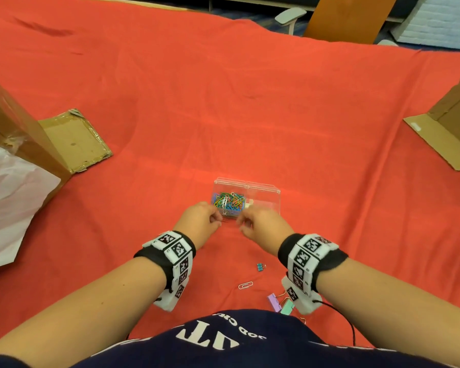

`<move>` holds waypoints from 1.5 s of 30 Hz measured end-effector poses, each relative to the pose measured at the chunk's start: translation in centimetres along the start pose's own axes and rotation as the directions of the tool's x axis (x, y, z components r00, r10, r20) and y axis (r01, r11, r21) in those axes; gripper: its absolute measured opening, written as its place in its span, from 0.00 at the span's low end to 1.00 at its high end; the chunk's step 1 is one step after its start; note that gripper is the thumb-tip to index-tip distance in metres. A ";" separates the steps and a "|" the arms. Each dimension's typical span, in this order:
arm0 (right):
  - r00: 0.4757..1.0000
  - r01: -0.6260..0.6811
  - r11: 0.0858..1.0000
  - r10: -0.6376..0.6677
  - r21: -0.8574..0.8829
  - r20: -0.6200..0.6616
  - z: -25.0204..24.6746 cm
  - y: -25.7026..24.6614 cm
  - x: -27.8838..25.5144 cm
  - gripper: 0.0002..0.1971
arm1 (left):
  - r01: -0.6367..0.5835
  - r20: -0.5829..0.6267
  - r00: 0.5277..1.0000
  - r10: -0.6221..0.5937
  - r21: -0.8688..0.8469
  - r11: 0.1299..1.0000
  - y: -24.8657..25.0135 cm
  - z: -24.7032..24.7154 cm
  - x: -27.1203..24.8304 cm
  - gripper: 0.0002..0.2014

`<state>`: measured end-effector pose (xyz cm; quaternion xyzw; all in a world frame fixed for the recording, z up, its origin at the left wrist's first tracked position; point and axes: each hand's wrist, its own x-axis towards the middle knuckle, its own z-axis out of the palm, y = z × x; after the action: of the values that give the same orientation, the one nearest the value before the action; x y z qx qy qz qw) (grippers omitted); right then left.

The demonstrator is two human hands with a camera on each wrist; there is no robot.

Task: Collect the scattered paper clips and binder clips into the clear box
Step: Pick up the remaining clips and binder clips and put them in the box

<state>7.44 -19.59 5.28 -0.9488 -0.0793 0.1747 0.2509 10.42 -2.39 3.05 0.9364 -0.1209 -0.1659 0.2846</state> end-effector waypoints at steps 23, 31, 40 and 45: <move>0.931 -0.005 0.990 0.055 -0.138 0.360 6.1 1.7 -6.3 0.06 | -0.054 0.058 0.998 0.034 0.375 0.926 -1.4 4.3 0.1 0.14; 0.971 -0.066 0.997 0.072 -0.035 0.230 4.5 1.8 -5.7 0.05 | -0.142 0.144 0.986 0.084 0.463 0.875 -1.5 3.6 0.0 0.10; 0.960 -0.184 0.896 0.252 0.403 -0.121 0.1 1.2 -0.1 0.02 | -0.247 -0.120 0.951 0.284 0.255 0.935 1.3 0.1 0.3 0.02; 0.943 -0.197 0.846 0.302 0.496 -0.141 -1.0 0.5 2.5 0.12 | -0.185 -0.198 0.953 0.231 0.224 0.957 2.4 -1.9 1.7 0.06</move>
<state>10.19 -19.88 5.06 -0.8734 0.1181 0.1169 0.4578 12.37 -3.94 5.44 0.9551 -0.2031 -0.0162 0.2153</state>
